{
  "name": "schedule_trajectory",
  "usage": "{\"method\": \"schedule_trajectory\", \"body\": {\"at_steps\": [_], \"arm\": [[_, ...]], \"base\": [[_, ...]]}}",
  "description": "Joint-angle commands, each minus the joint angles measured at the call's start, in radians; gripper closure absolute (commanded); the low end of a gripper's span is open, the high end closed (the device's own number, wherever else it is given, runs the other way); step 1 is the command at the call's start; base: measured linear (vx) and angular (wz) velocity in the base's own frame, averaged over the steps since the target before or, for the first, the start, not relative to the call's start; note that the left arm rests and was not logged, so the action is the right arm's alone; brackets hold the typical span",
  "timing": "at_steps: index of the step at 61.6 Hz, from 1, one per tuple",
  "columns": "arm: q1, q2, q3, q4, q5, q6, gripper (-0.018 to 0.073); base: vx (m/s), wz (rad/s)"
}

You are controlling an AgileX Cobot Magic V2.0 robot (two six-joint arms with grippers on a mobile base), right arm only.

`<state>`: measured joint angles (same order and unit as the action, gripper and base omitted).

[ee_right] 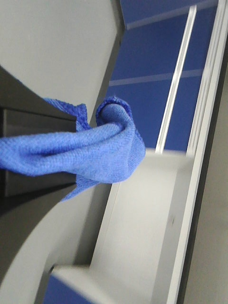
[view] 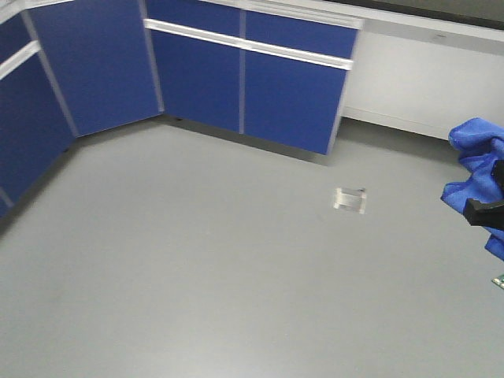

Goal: Wipe right workspace with blue cloth

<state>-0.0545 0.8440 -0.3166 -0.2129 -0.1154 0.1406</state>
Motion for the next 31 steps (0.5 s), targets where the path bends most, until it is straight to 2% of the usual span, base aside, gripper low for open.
{"method": "schedule_trajectory", "body": {"at_steps": [1,31], "arm": [[-0.001,-0.004,-0.031,-0.001,-0.079,-0.006,0.0564],[-0.001,-0.008,-0.031,-0.001,-0.079,-0.006,0.0564]], "base": [[-0.04,-0.66],[0.02,-0.6]]}}
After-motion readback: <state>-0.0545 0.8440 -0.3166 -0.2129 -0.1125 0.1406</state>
